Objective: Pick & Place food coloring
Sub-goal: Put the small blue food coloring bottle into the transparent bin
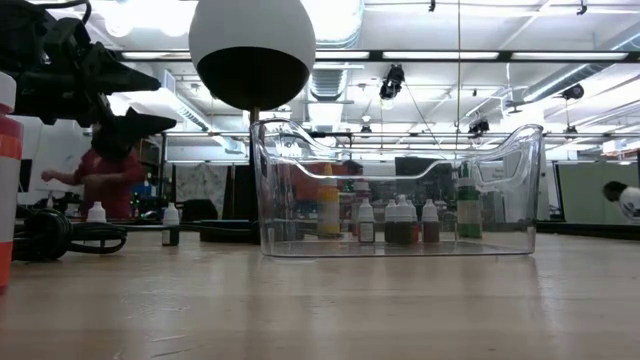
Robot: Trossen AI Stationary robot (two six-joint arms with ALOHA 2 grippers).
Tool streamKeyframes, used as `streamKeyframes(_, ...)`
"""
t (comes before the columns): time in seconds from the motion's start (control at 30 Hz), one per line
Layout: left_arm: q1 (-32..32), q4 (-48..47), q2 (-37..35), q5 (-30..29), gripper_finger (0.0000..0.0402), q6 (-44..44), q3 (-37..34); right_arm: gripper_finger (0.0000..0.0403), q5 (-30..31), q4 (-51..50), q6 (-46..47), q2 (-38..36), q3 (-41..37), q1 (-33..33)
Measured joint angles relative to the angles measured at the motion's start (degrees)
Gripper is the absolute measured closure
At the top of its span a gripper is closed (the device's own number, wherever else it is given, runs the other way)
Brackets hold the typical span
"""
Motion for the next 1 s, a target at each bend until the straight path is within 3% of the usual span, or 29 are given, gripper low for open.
streamKeyframes(0.5,0.0,0.0,0.0,0.0,0.0122,0.0,0.0,0.0358,1.2,-16.1,-6.6,0.0,12.9,-2.5)
streamKeyframes(0.73,0.0,0.0,0.0,0.0,0.0122,0.0,0.0,0.0358,1.9,-25.8,-13.5,0.0,21.6,-7.5)
streamKeyframes(1.0,0.0,0.0,0.0,0.0,0.0122,0.0,0.0,0.0358,5.7,-30.1,-22.4,0.0,30.1,-15.2)
